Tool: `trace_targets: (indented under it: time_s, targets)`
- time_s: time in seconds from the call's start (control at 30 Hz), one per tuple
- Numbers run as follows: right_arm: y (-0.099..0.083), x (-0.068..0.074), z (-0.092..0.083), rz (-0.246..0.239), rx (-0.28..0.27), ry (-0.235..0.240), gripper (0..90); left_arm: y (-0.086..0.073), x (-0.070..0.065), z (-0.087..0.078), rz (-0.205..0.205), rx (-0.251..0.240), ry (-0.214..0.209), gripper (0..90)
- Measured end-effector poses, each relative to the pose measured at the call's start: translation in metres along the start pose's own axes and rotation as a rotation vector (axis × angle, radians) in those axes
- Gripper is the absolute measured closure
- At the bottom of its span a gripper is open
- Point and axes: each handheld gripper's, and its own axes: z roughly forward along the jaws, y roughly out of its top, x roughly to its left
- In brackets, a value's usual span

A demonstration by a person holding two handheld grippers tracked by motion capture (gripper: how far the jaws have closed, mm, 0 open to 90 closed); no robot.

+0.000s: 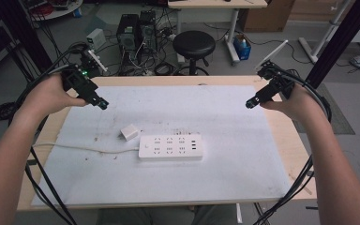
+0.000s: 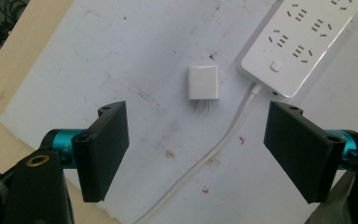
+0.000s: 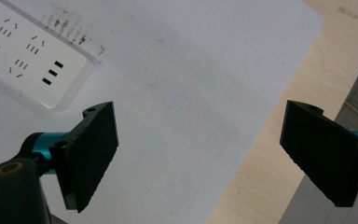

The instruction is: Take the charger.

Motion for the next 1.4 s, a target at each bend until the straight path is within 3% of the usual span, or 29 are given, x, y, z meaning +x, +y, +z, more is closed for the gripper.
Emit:
trace_targets:
  time_s: [0.13,0.27,0.47,0.77,0.9,1.1,1.4]
  targets:
    - [-0.001,-0.001,0.000,-0.006,0.002,-0.004,10.8,0.004,-0.002,0.003,-0.008,0.001,-0.007,22.2]
    - [-0.002,-0.002,0.002,-0.009,0.003,0.003,10.8,0.007,-0.003,0.009,0.019,0.036,-0.008,22.2]
    - [-0.002,-0.005,0.005,-0.011,-0.003,0.011,10.8,0.009,-0.001,0.024,0.010,0.048,-0.036,22.1]
    - [-0.006,-0.007,0.011,-0.014,-0.006,0.017,10.8,0.011,-0.003,0.069,0.004,0.086,-0.080,22.1]
    - [-0.010,-0.007,0.016,-0.010,0.002,0.022,10.8,0.011,-0.005,0.098,0.030,0.119,-0.105,22.1]
    - [-0.012,-0.007,0.019,-0.018,0.001,0.024,10.8,0.008,-0.006,0.125,0.041,0.166,-0.119,22.1]
    - [-0.016,-0.009,0.024,-0.017,0.005,0.025,10.8,0.005,-0.008,0.164,-0.004,0.238,-0.132,22.2]
